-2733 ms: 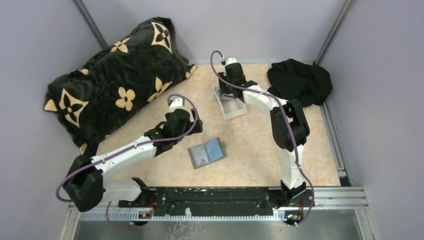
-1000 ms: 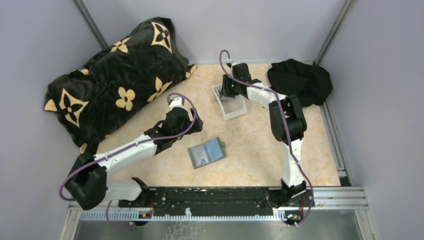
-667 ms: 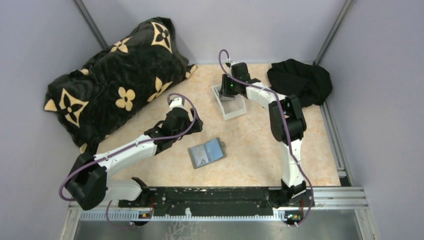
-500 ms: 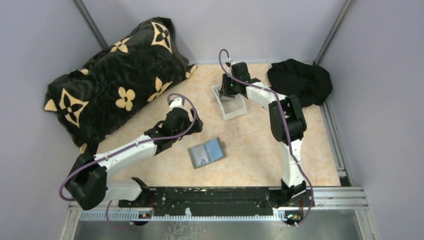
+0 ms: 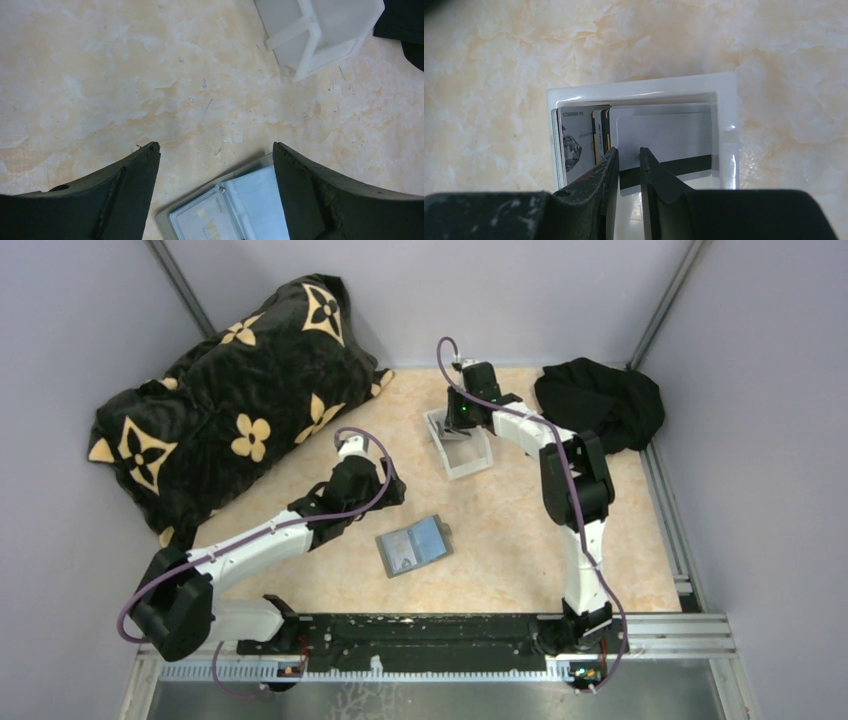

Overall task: Put the credit cards into the card holder
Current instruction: Pick up the credit card from the storage box.

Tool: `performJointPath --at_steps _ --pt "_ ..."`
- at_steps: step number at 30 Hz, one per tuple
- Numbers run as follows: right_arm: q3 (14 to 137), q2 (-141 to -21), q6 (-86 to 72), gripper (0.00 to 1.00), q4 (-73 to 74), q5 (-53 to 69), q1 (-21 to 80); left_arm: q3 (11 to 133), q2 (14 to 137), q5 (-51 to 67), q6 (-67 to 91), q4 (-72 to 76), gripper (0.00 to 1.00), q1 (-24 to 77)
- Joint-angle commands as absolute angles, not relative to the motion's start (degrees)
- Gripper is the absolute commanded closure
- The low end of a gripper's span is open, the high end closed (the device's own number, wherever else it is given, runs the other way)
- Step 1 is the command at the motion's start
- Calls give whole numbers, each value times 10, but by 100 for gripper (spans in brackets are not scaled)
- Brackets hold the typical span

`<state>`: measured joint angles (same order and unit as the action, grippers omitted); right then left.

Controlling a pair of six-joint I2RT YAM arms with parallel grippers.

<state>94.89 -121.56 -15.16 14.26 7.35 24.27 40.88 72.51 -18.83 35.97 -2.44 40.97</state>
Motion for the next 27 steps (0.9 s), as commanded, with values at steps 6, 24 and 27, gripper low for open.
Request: performJointPath --at_steps 6,24,27 --pt "992 -1167 -120 82 175 27 248 402 708 -185 362 -8 11 405" --pt "1004 -1183 -40 100 213 -111 255 404 709 -188 358 -1 11 403" --pt "1006 -1188 -38 100 216 -118 256 406 711 -188 357 0 11 403"
